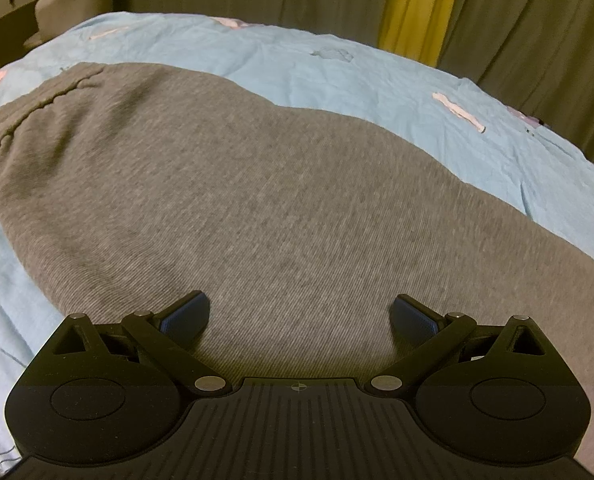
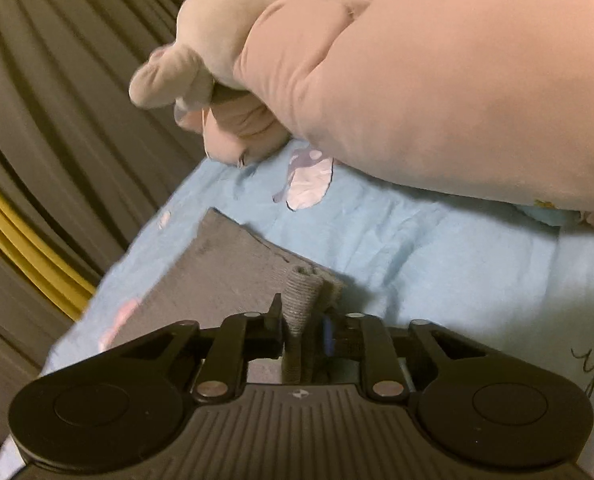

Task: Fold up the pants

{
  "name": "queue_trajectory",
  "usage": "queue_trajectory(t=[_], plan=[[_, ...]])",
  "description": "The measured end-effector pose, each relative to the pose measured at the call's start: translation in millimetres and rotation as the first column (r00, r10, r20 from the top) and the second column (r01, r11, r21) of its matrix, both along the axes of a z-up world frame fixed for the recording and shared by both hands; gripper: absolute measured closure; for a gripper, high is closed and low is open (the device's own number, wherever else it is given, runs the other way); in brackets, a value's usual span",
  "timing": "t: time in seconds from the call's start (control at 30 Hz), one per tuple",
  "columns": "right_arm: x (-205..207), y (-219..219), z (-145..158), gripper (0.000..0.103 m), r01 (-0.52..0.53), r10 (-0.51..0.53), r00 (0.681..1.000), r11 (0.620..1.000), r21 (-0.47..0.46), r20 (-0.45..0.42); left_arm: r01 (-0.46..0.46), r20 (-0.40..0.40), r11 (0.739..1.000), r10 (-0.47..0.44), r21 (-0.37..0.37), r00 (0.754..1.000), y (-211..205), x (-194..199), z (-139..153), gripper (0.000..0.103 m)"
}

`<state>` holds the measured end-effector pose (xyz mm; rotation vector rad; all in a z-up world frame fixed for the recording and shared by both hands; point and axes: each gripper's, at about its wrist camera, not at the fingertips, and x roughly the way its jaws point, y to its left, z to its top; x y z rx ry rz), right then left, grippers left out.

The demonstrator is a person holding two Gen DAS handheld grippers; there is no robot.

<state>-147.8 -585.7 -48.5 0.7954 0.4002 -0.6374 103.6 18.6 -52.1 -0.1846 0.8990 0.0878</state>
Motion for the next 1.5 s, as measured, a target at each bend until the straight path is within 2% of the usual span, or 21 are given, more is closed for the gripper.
queue_trajectory(t=[0.1, 0.13, 0.23, 0.3, 0.37, 0.4, 0.47, 0.57, 0.6, 0.63, 0.67, 0.73, 0.77, 0.8, 0.83, 1.0, 1.1, 1.23, 1.3, 1.4, 1.5], plan=[[6, -3, -3, 0.083, 0.016, -0.014, 0.999, 0.999, 0.046, -0.033, -0.019, 0.016, 1.000, 0.020, -0.015, 1.000, 2, -4, 7, 0.001], [6, -3, -1, 0.090, 0.027, -0.025, 0.998, 0.999, 0.042, -0.050, -0.031, 0.018, 0.999, 0.031, -0.027, 0.999, 5, -6, 11, 0.001], [17, 9, 25, 0.093, 0.002, -0.003, 0.998, 1.000, -0.021, -0.055, -0.063, 0.045, 0.992, 0.068, -0.107, 0.997, 16, -21, 27, 0.001], [37, 32, 58, 0.093, -0.095, 0.089, 0.995, 0.985, -0.142, -0.044, -0.062, 0.071, 0.989, 0.072, -0.137, 0.995, 22, -35, 39, 0.001], [65, 71, 95, 0.093, -0.266, 0.273, 0.962, 0.929, -0.257, -0.011, -0.032, 0.105, 0.996, 0.041, -0.085, 0.994, 23, -48, 54, 0.001], [78, 91, 109, 0.093, -0.345, 0.360, 0.933, 0.891, -0.294, -0.004, -0.017, 0.126, 0.999, 0.023, -0.046, 0.992, 22, -54, 60, 0.001], [105, 149, 129, 0.093, -0.530, 0.563, 0.826, 0.765, -0.365, -0.019, 0.006, 0.162, 1.000, -0.009, 0.019, 0.987, 22, -65, 71, 0.001], [136, 234, 120, 0.093, -0.737, 0.766, 0.635, 0.559, -0.380, -0.104, 0.032, 0.178, 0.999, -0.035, 0.022, 0.983, 29, -75, 71, 0.001], [144, 259, 105, 0.092, -0.790, 0.805, 0.578, 0.511, -0.340, -0.133, 0.024, 0.157, 1.000, -0.024, 0.007, 0.987, 33, -76, 67, 0.001], [151, 275, 91, 0.092, -0.827, 0.829, 0.537, 0.480, -0.292, -0.155, 0.003, 0.117, 1.000, 0.000, -0.026, 0.993, 39, -74, 61, 0.001], [159, 296, 68, 0.092, -0.872, 0.855, 0.479, 0.439, -0.216, -0.200, -0.014, 0.082, 0.998, 0.020, -0.068, 0.996, 45, -73, 56, 0.001], [167, 322, 32, 0.092, -0.916, 0.870, 0.401, 0.387, -0.108, -0.287, -0.024, 0.072, 0.990, 0.034, -0.142, 0.997, 55, -71, 51, 0.001], [165, 330, 22, 0.092, -0.917, 0.863, 0.398, 0.386, -0.100, -0.313, -0.028, 0.076, 0.986, 0.041, -0.163, 0.996, 57, -72, 50, 0.001], [162, 335, 21, 0.092, -0.915, 0.854, 0.403, 0.380, -0.134, -0.329, -0.034, 0.075, 0.984, 0.047, -0.174, 0.996, 59, -71, 49, 0.001], [161, 338, 26, 0.092, -0.920, 0.851, 0.393, 0.360, -0.157, -0.348, -0.032, 0.066, 0.984, 0.044, -0.176, 0.997, 58, -68, 48, 0.001], [157, 327, 47, 0.092, -0.907, 0.860, 0.421, 0.389, -0.161, -0.289, 0.017, 0.037, 0.987, -0.011, -0.163, 0.999, 49, -60, 43, 0.001], [149, 336, 40, 0.092, -0.920, 0.865, 0.391, 0.362, -0.148, -0.314, 0.029, 0.033, 0.988, -0.024, -0.154, 0.999, 48, -62, 42, 0.001], [143, 341, 37, 0.092, -0.934, 0.865, 0.356, 0.322, -0.153, -0.354, 0.011, 0.025, 0.984, -0.006, -0.180, 1.000, 52, -60, 40, 0.001], [141, 339, 41, 0.092, -0.929, 0.867, 0.370, 0.340, -0.147, -0.335, 0.003, 0.020, 0.984, 0.001, -0.179, 1.000, 52, -59, 40, 0.001], [139, 336, 40, 0.085, -0.929, 0.873, 0.369, 0.347, -0.126, -0.320, 0.004, 0.011, 0.986, -0.002, -0.165, 1.000, 50, -59, 40, 0.001], [131, 333, 48, 0.066, -0.935, 0.893, 0.353, 0.328, -0.132, -0.278, -0.002, -0.001, 0.988, 0.002, -0.156, 1.000, 50, -59, 40, 0.001]])
